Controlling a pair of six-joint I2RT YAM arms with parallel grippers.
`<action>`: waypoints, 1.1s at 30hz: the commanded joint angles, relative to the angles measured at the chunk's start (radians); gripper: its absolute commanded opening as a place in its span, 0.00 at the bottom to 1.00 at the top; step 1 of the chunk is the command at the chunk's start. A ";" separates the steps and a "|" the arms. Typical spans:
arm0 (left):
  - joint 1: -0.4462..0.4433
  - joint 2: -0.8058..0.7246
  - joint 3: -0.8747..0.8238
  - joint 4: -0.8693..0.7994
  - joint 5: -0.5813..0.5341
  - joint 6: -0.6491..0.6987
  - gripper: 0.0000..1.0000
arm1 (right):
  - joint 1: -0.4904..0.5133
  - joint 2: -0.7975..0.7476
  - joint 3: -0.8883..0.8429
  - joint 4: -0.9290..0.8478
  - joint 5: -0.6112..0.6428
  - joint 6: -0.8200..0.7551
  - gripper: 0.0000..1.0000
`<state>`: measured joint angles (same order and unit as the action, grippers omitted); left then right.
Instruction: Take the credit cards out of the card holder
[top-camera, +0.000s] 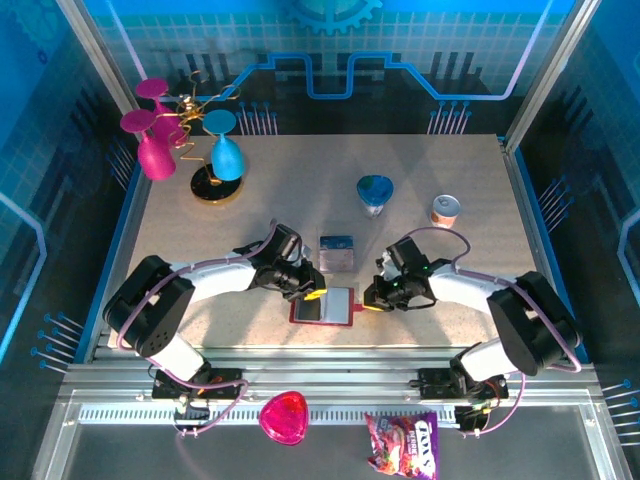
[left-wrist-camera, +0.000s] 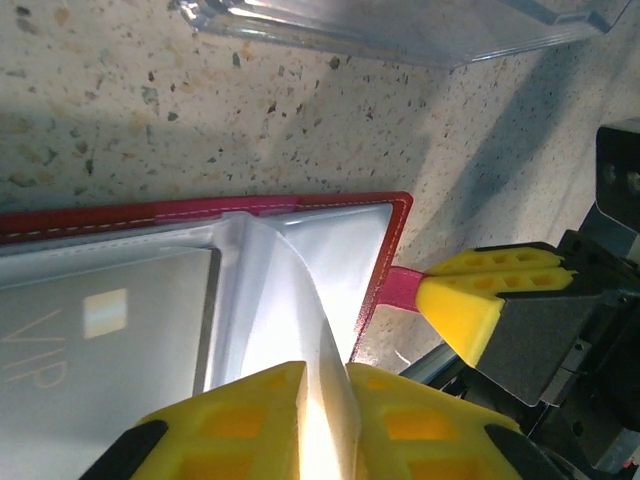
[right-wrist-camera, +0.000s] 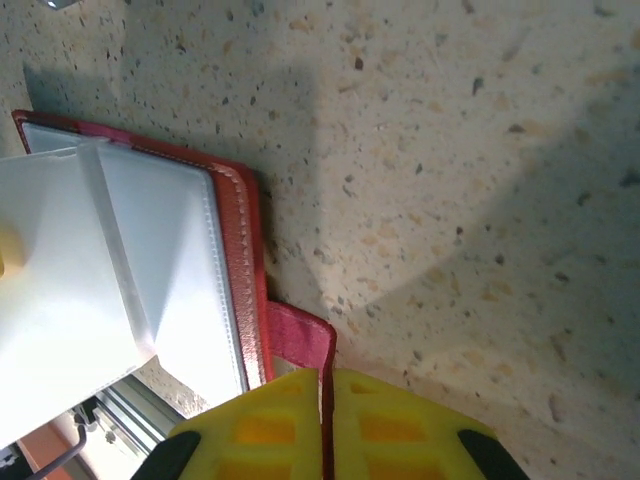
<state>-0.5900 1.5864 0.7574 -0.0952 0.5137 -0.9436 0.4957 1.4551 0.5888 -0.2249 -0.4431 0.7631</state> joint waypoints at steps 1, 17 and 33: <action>0.003 -0.028 -0.013 0.008 0.009 -0.008 0.19 | -0.009 0.030 0.047 0.038 -0.031 0.001 0.07; -0.010 0.073 0.063 0.065 0.050 -0.027 0.38 | -0.011 0.074 0.093 0.013 -0.023 -0.030 0.06; -0.054 0.115 0.127 0.050 0.036 -0.017 0.50 | -0.026 0.020 0.064 -0.046 0.016 -0.040 0.05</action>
<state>-0.6380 1.7142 0.8635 -0.0189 0.5404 -0.9691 0.4877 1.5124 0.6632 -0.2291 -0.4480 0.7391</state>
